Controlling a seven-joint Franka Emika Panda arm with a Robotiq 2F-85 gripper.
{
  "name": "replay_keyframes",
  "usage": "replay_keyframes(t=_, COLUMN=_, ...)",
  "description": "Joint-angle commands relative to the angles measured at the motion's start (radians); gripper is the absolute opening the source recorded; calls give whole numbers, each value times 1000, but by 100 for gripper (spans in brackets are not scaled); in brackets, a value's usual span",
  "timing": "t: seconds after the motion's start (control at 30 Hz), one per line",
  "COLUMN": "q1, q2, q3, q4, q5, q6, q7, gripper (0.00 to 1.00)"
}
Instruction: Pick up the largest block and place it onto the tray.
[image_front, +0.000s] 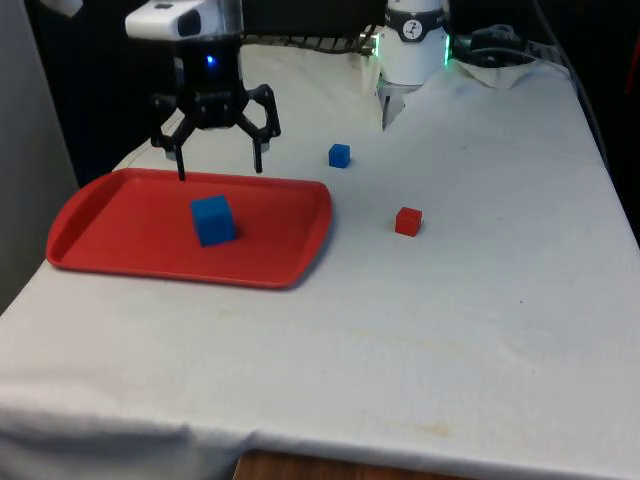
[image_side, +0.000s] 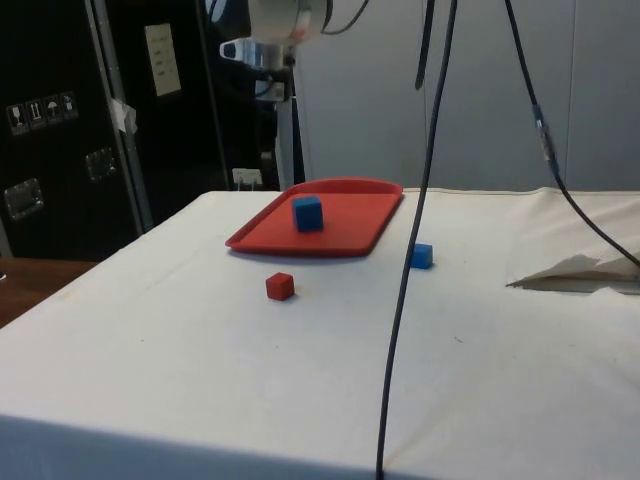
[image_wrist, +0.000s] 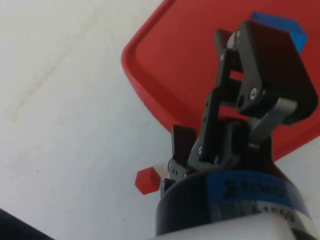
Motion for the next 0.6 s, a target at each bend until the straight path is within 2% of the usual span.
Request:
replay_keyframes(t=0.0, q1=12, q2=-3, q3=-11, q4=6, q5=-16, q6=-11, q7=18, gripper=100)
replay_keyframes(t=0.03, q1=17, q2=-6, q3=-12, q4=17, q5=-23, q6=-18, q7=28, gripper=100)
replay_keyframes(t=0.23, q1=27, q2=-6, q3=-11, q4=66, q5=-44, q6=-42, q7=67, gripper=100)
replay_keyframes(t=0.27, q1=19, q2=-8, q3=-4, q4=61, q5=-32, q6=-36, q7=54, gripper=100)
replay_keyframes(t=0.3, q1=28, q2=-6, q3=-10, q4=72, q5=-44, q6=-45, q7=70, gripper=100)
replay_keyframes(t=0.57, q1=47, q2=2, q3=-10, q4=126, q5=-58, q6=-61, q7=112, gripper=100)
